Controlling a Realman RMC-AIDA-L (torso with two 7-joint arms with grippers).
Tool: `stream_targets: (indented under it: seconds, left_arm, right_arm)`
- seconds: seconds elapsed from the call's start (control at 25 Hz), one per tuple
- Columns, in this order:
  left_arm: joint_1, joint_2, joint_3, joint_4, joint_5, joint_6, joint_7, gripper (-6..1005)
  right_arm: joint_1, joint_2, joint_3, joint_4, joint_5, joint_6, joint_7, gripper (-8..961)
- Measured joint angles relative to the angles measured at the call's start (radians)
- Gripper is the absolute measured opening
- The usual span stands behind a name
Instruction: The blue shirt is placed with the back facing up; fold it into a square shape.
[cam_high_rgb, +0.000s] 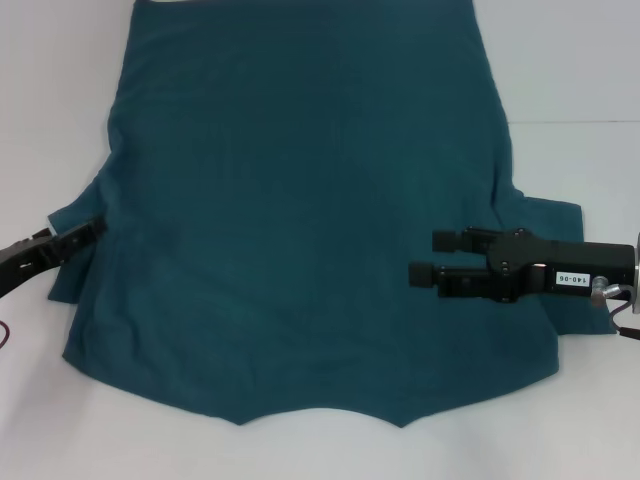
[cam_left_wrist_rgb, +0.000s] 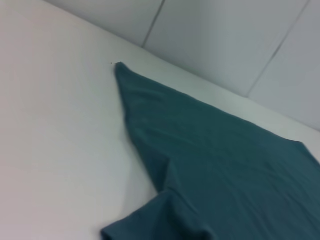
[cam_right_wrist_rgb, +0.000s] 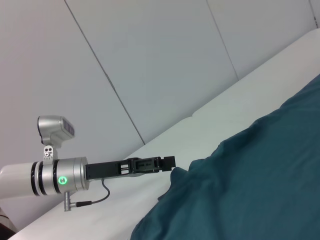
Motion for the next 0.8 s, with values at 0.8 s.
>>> stream_targets:
  seconds: [0.8]
  left_arm:
    - [-0.005,-0.003,0.013,-0.03,0.007,-0.049,0.006,932]
  right_arm:
    - [0.0,0.0,0.001,0.005,0.0,0.002,0.002,930]
